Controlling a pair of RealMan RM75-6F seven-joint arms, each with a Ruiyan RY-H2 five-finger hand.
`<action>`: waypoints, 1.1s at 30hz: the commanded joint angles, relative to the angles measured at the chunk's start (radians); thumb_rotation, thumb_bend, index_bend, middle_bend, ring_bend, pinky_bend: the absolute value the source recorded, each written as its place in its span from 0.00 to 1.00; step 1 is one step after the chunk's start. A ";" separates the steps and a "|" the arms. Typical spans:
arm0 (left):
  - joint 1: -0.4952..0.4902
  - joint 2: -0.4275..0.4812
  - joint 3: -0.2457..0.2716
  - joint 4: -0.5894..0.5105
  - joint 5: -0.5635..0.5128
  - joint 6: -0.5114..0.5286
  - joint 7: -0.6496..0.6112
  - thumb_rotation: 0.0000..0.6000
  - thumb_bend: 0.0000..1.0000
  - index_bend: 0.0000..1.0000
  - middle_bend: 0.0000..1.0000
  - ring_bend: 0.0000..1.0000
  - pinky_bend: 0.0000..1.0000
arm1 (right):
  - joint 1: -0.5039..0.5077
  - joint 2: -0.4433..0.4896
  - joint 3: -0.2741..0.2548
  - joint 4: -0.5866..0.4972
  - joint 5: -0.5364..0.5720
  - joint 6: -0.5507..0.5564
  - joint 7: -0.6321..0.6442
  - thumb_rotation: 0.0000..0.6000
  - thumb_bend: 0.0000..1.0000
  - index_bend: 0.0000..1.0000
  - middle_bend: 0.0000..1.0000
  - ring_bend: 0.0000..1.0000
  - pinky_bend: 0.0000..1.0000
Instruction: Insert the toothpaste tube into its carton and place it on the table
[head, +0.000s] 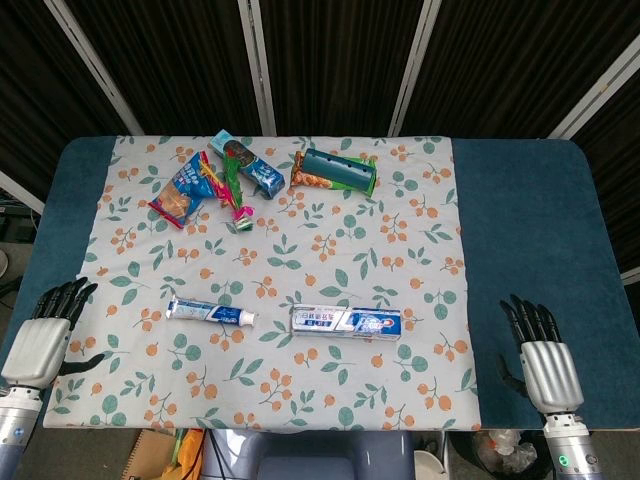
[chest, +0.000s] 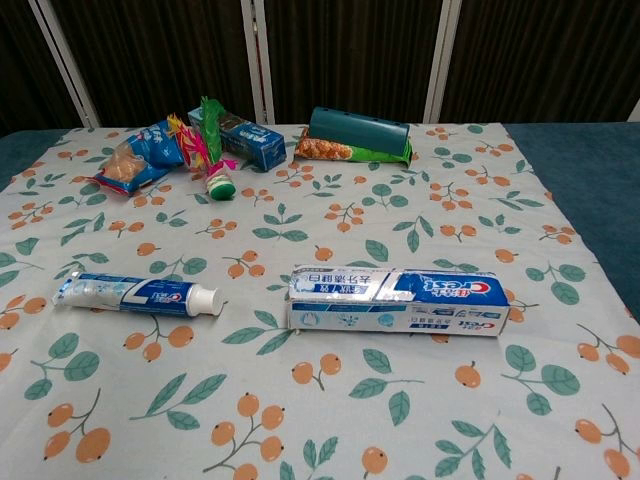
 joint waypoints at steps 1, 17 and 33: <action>0.001 0.001 0.000 0.001 0.001 0.002 -0.003 1.00 0.00 0.00 0.00 0.00 0.02 | 0.001 -0.001 -0.001 0.000 -0.004 0.000 -0.003 1.00 0.43 0.00 0.00 0.00 0.00; 0.003 0.000 -0.001 -0.006 0.002 0.007 0.001 1.00 0.00 0.00 0.00 0.00 0.02 | 0.090 0.044 0.026 -0.192 0.103 -0.175 -0.120 1.00 0.37 0.00 0.00 0.00 0.00; -0.005 0.005 -0.004 -0.001 -0.009 -0.014 -0.028 1.00 0.00 0.00 0.00 0.00 0.02 | 0.397 -0.224 0.140 -0.245 0.591 -0.390 -0.480 1.00 0.37 0.00 0.00 0.00 0.00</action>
